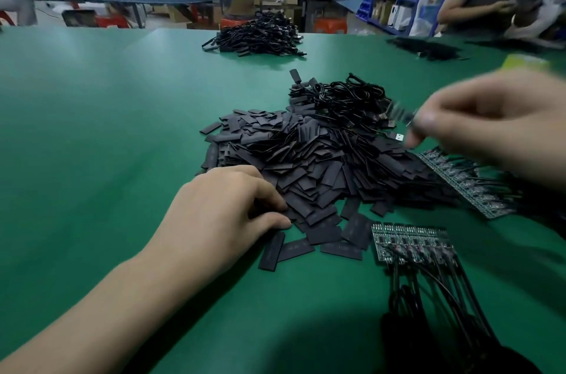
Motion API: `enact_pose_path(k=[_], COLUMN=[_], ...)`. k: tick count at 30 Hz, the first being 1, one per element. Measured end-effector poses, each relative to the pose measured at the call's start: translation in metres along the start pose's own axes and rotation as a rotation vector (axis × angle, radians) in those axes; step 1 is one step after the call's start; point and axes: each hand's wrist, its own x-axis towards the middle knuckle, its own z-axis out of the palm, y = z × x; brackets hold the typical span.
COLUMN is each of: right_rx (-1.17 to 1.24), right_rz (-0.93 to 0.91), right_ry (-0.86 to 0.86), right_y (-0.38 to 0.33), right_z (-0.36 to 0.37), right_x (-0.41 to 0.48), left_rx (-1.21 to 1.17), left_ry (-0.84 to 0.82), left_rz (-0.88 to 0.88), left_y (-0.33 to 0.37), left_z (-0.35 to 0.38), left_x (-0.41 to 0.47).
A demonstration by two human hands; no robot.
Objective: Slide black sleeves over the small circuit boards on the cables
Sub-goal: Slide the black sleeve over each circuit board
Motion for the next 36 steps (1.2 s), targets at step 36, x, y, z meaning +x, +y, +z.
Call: enact_pose_path(k=[36], right_rx=[0.643], right_rz=[0.036], right_ry=[-0.267], right_y=[0.022], right_z=[0.081], right_x=[-0.016], left_rx=[-0.505], left_ry=[0.345], left_rz=[0.053], left_y=[0.024], left_z=[0.014], left_x=[-0.007])
